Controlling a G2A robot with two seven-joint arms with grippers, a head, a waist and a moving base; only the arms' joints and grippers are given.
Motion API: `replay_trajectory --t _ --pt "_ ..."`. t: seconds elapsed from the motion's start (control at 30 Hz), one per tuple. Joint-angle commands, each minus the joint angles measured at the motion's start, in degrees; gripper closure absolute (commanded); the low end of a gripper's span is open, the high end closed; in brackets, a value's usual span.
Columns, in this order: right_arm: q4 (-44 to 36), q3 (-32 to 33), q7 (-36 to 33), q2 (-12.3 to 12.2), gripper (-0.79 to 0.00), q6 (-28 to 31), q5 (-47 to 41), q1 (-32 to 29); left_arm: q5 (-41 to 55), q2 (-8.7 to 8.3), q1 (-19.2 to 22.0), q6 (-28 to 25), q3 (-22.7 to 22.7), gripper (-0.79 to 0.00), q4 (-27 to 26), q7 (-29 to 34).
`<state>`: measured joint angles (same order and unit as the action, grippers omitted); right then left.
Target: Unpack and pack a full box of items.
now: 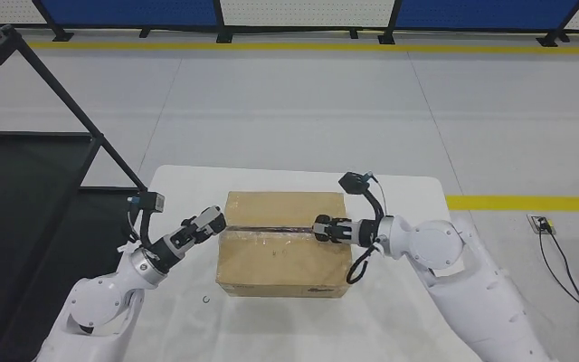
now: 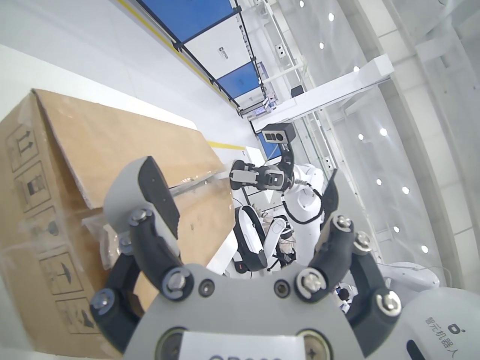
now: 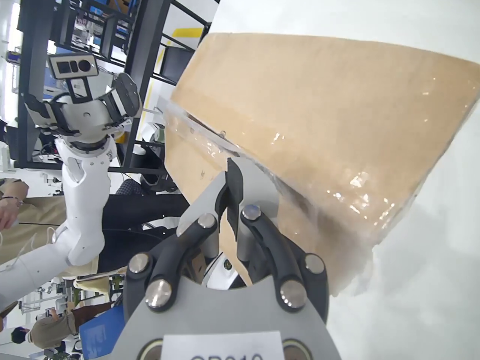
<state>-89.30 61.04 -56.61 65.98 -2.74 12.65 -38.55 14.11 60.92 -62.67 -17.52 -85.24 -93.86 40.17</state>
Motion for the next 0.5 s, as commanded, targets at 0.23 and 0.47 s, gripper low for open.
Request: replay_trajectory --t 0.23,0.47 --pt "2.87 -3.07 4.01 0.86 0.0 -4.26 3.07 1.58 0.21 -0.05 -0.13 -0.45 0.14 -0.785 0.2 0.06" --pt "5.63 -3.36 4.01 1.48 0.0 -5.3 -0.23 3.16 0.79 -0.23 -0.88 -0.69 -0.93 -0.785 0.33 0.13"
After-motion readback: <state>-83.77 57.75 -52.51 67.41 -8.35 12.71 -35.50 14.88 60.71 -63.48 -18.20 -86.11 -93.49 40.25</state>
